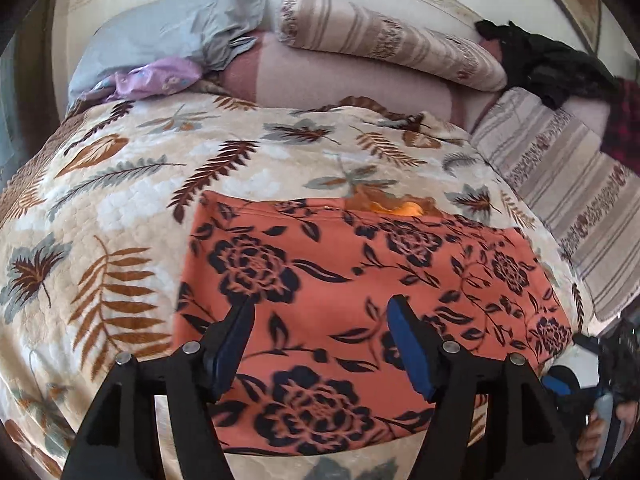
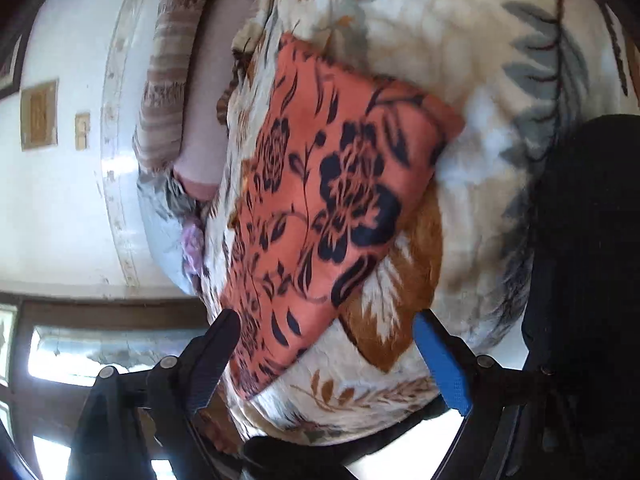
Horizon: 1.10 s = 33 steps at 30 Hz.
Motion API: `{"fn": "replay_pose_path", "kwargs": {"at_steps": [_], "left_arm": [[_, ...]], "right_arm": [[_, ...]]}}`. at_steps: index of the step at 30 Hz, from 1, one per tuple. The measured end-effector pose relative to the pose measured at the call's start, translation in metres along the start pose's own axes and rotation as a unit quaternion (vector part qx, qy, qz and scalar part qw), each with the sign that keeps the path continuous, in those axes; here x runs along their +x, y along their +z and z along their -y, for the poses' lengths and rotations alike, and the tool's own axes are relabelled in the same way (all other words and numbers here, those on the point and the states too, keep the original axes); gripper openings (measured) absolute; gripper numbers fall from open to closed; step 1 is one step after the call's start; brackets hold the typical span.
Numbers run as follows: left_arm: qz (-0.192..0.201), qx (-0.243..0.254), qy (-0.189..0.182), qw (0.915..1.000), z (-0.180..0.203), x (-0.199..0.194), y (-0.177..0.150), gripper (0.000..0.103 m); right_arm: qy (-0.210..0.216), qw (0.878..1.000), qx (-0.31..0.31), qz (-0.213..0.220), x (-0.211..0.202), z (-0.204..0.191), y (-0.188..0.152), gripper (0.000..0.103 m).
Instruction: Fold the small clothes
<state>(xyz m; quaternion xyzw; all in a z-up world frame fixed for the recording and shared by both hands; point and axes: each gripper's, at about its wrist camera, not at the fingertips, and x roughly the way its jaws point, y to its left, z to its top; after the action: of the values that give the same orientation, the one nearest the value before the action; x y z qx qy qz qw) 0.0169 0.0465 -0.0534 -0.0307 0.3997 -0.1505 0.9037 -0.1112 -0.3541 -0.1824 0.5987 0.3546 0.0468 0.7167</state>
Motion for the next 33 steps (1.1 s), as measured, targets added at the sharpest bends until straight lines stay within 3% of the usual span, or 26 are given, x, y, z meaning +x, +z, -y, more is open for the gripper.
{"fn": "replay_pose_path", "kwargs": {"at_steps": [2,5,6,7,8,9,12,14,15,16,18,20,21,22,23,24,25,26,28,29,30,32,33], "left_arm": [[-0.006,0.017,0.001,0.9998,0.021,0.006,-0.007,0.070],[-0.026,0.024,0.010,0.9993,0.041,0.022,-0.012,0.070],[-0.031,0.021,0.014,0.9992,0.045,0.024,-0.013,0.070],[-0.032,0.016,0.012,0.9993,0.048,0.024,-0.012,0.070],[-0.030,0.010,0.008,0.9995,0.051,0.022,-0.013,0.070],[-0.025,0.006,0.005,0.9997,0.054,0.021,-0.011,0.070],[-0.021,0.015,0.010,0.9996,0.065,0.027,-0.006,0.070],[-0.039,0.014,0.021,0.9989,0.069,0.038,-0.004,0.070],[-0.047,0.006,0.024,0.9986,0.070,0.042,-0.003,0.070],[-0.048,-0.006,0.022,0.9986,0.070,0.042,-0.001,0.070],[-0.032,-0.024,0.012,0.9991,0.070,0.038,0.000,0.070],[-0.024,-0.016,0.032,0.9991,0.073,0.042,-0.001,0.070],[-0.036,-0.011,0.043,0.9984,0.074,0.052,-0.003,0.070],[-0.072,-0.007,0.058,0.9957,0.073,0.069,-0.008,0.070],[-0.120,0.006,0.067,0.9905,0.073,0.089,-0.013,0.070],[-0.097,0.024,0.074,0.9923,0.076,0.087,-0.012,0.068],[-0.097,0.026,0.076,0.9920,0.078,0.081,-0.008,0.064],[-0.100,0.008,0.056,0.9933,0.077,0.074,-0.003,0.051],[-0.064,-0.026,0.004,0.9976,0.074,0.055,0.005,0.053],[-0.047,-0.020,-0.002,0.9987,0.075,0.052,0.006,0.056],[-0.052,-0.002,0.005,0.9986,0.077,0.060,0.003,0.060],[-0.122,0.017,0.019,0.9922,0.075,0.098,-0.011,0.060],[-0.089,0.030,0.019,0.9954,0.076,0.097,-0.012,0.062]], "right_arm": [[-0.009,0.999,-0.003,0.032,0.000,0.000,0.017,0.090],[-0.003,0.999,0.034,0.042,0.004,0.006,0.034,0.088],[-0.003,0.998,0.032,0.051,0.002,0.003,0.037,0.082],[-0.007,0.998,0.020,0.057,-0.001,-0.001,0.039,0.051],[-0.017,0.998,0.007,0.059,-0.003,-0.006,0.042,0.034],[-0.022,0.998,-0.005,0.063,-0.005,-0.010,0.043,0.027],[-0.038,0.998,-0.020,0.049,0.001,-0.013,0.044,0.030],[-0.042,0.998,0.004,0.041,0.007,-0.005,0.044,0.035],[-0.036,0.998,0.005,0.044,0.007,-0.003,0.043,0.061],[-0.020,0.998,-0.003,0.055,0.004,-0.007,0.042,0.077],[-0.034,0.995,-0.043,0.077,0.000,-0.023,0.040,0.081],[-0.038,0.994,-0.075,0.069,0.005,-0.033,0.043,0.081],[-0.050,0.994,-0.079,0.063,0.011,-0.033,0.046,0.078],[-0.065,0.993,-0.084,0.055,0.018,-0.033,0.048,0.065],[-0.083,0.992,-0.090,0.043,0.025,-0.032,0.050,0.049],[-0.102,0.990,-0.095,0.035,0.029,-0.033,0.051,0.019],[-0.109,0.988,-0.104,0.038,0.029,-0.035,0.050,0.019],[-0.119,0.985,-0.122,0.041,0.027,-0.041,0.049,0.019],[-0.131,0.979,-0.150,0.049,0.024,-0.053,0.047,0.018],[-0.136,0.977,-0.155,0.051,0.024,-0.056,0.047,0.018],[-0.143,0.976,-0.158,0.050,0.026,-0.059,0.048,0.018],[-0.160,0.972,-0.163,0.047,0.032,-0.063,0.049,0.018],[-0.169,0.969,-0.173,0.047,0.034,-0.071,0.047,0.018]]}}
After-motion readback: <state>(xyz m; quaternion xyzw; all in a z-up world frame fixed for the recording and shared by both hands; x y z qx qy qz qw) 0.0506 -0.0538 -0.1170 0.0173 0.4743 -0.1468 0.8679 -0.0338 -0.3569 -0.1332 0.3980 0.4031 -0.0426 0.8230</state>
